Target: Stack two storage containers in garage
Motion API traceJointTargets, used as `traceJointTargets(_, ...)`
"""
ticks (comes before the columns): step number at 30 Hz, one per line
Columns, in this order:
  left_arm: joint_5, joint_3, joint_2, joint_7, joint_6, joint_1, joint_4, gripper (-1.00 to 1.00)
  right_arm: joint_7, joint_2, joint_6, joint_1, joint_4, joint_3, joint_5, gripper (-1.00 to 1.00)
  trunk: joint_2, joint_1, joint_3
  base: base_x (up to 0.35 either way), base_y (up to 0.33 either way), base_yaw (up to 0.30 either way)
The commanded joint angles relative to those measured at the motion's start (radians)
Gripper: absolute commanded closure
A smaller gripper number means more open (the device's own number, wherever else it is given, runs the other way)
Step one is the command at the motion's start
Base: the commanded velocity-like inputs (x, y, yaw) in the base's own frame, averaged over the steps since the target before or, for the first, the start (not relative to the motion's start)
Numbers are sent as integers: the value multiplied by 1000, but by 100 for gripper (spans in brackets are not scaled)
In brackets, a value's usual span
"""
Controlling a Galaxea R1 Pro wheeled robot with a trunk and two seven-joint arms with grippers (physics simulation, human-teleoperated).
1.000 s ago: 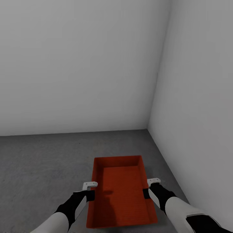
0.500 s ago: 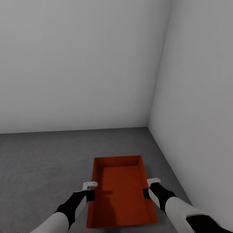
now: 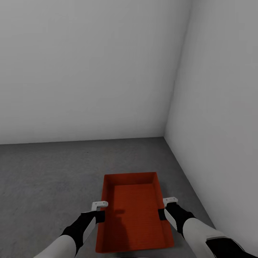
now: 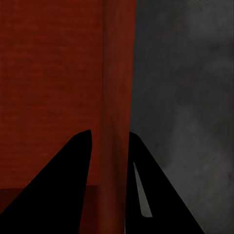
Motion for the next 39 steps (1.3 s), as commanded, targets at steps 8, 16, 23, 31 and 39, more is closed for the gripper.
traceJointTargets(8, -11, 7, 0, 5, 7, 0, -3, 100, -2, 0, 7, -1, -2, 4, 2, 100, -1, 0, -5, 0, 0, 0)
traceJointTargets(16, -11, 7, 0, 5, 7, 0, -3, 100, -2, 0, 7, -1, -2, 4, 2, 100, -2, 2, -24, 0, 0, 0)
traceJointTargets(23, -11, 6, 0, 5, 7, 1, -3, 100, -1, 0, 7, -1, -2, 4, 2, 100, -3, 5, -43, 0, 0, 0)
traceJointTargets(31, -11, 7, 0, 5, 7, 0, -3, 100, -2, 0, 7, -1, -2, 4, 2, 100, -3, 5, -47, 0, 0, 0)
traceJointTargets(39, -11, 7, 0, 5, 7, 0, -2, 100, -2, 0, 7, -1, -2, 4, 2, 100, -4, 7, -67, 0, 0, 0)
